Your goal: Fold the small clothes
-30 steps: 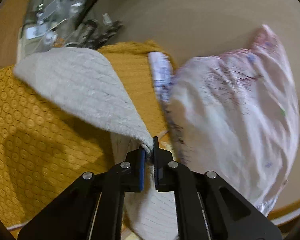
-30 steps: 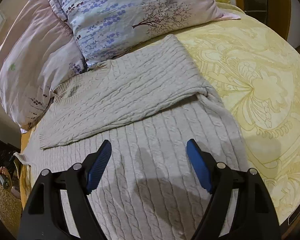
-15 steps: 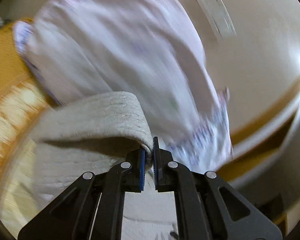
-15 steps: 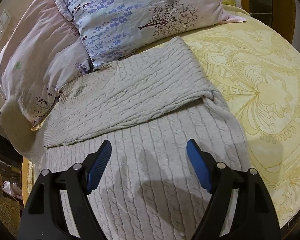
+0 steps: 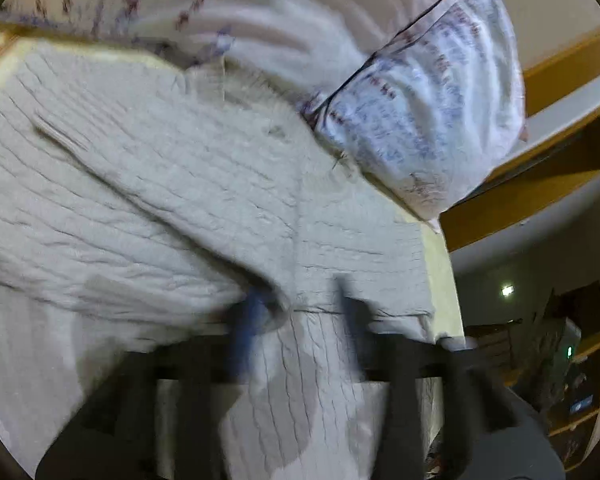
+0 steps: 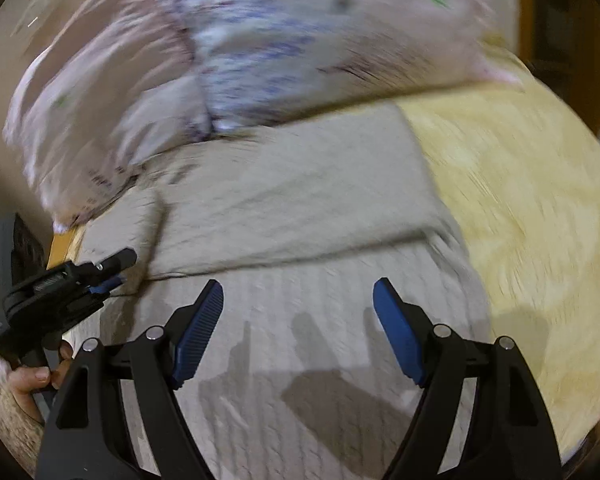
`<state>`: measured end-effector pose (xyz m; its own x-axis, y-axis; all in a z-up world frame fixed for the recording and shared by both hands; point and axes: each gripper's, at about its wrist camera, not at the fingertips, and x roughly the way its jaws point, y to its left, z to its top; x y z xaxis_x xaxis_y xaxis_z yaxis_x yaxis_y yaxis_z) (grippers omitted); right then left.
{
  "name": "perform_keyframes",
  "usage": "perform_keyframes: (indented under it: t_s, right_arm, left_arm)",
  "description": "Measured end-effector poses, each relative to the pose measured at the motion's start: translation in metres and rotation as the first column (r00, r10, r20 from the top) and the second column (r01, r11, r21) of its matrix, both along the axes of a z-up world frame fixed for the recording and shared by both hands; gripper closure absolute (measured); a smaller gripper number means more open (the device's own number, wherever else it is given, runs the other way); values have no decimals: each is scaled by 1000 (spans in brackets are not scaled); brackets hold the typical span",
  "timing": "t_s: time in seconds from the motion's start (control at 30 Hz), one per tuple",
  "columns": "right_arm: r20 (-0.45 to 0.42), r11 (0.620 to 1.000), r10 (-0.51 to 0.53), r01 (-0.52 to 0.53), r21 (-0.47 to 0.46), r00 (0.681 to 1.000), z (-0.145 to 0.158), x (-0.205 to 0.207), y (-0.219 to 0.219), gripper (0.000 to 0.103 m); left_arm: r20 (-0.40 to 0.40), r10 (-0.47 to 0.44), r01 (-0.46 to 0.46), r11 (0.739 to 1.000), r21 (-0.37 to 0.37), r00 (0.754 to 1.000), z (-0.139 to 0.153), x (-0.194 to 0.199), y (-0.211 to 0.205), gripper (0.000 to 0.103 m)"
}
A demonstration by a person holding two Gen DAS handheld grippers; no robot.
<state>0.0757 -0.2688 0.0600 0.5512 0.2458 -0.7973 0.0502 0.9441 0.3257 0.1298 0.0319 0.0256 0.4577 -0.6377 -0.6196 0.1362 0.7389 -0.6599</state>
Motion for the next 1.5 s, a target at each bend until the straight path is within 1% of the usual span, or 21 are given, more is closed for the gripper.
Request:
perform_keyframes:
  t_s: [0.03, 0.07, 0.13, 0.2, 0.27, 0.33, 0.5, 0.63, 0.7, 0.77, 0.8, 0.9, 1.0, 1.03, 1.1, 1.17, 1.2, 1.23, 1.3, 1.4, 1.5]
  right_arm:
    - [27, 998, 56, -55, -22, 998, 7, 7, 15, 26]
    - [45, 995, 96, -94, -34, 994, 12, 12, 25, 27]
    - [87, 978, 205, -199, -66, 975, 23, 25, 57, 32]
    - [111, 949, 311, -301, -93, 944, 30, 39, 92, 36]
    - [116, 919, 388, -374, -126, 914, 32, 51, 125, 40]
    - [105, 872, 479, -458, -174, 871, 30, 63, 164, 43]
    - [35, 765, 616, -587, -265, 787, 14, 89, 246, 44]
    - [-35, 714, 652, -628, -311, 758, -6, 105, 282, 45]
    - [-55, 705, 648, -625, -336, 760, -15, 111, 289, 47]
    - [-74, 722, 613, -595, -353, 787, -24, 118, 291, 61]
    - [-58, 747, 593, -576, -332, 803, -25, 120, 285, 66]
    - [-17, 792, 547, -524, -314, 837, -19, 122, 270, 97]
    - [72, 869, 447, -415, -269, 892, -4, 119, 237, 97]
    - [107, 905, 386, -354, -234, 916, 4, 118, 217, 97]
    - [154, 953, 281, -256, -164, 947, 12, 111, 181, 97]
    - [199, 993, 109, -97, -71, 974, 19, 94, 127, 97]
    - [203, 997, 65, -56, -49, 977, 19, 89, 115, 97]
    - [196, 1000, -21, 23, -7, 980, 14, 78, 89, 97]
    - [121, 987, -158, 151, 63, 980, -9, 61, 47, 97]
    - [-5, 961, -228, 226, 162, 974, -45, 53, 13, 97]
    - [-60, 916, -255, 261, 306, 965, -61, 46, -10, 86]
  left_arm:
    - [37, 17, -17, 1000, 18, 999, 9, -7, 9, 24]
    - [82, 29, -32, 999, 38, 996, 18, -16, 17, 24]
    - [155, 64, -84, 989, 125, 986, 35, -38, 43, 24]
    - [180, 110, -150, 962, 230, 978, 39, -45, 68, 24]
    - [175, 153, -206, 917, 342, 973, 34, -48, 96, 25]
    - [135, 176, -217, 877, 429, 975, 24, -47, 113, 27]
    - [78, 150, -168, 839, 517, 986, 3, -40, 122, 30]
    - [52, 114, -123, 808, 577, 992, -9, -35, 121, 31]
    - [61, 108, -123, 796, 593, 992, -10, -32, 119, 31]
    - [65, 110, -127, 789, 601, 992, -10, -33, 122, 31]
    - [68, 118, -135, 787, 602, 991, -10, -31, 124, 31]
    - [74, 137, -153, 784, 602, 988, -10, -29, 125, 31]
    - [78, 141, -160, 779, 606, 987, -10, -26, 125, 31]
    - [79, 145, -163, 778, 607, 986, -11, -25, 125, 31]
    - [79, 154, -170, 777, 606, 985, -11, -22, 125, 31]
    - [79, 165, -179, 777, 604, 983, -11, -22, 125, 31]
    - [79, 168, -182, 776, 604, 983, -11, -22, 125, 31]
    - [80, 172, -185, 775, 604, 982, -11, -22, 125, 31]
    - [83, 177, -191, 772, 606, 981, -12, -22, 124, 31]
    - [84, 187, -199, 769, 607, 979, -12, -22, 124, 30]
    - [82, 196, -205, 770, 604, 977, -12, -22, 124, 30]
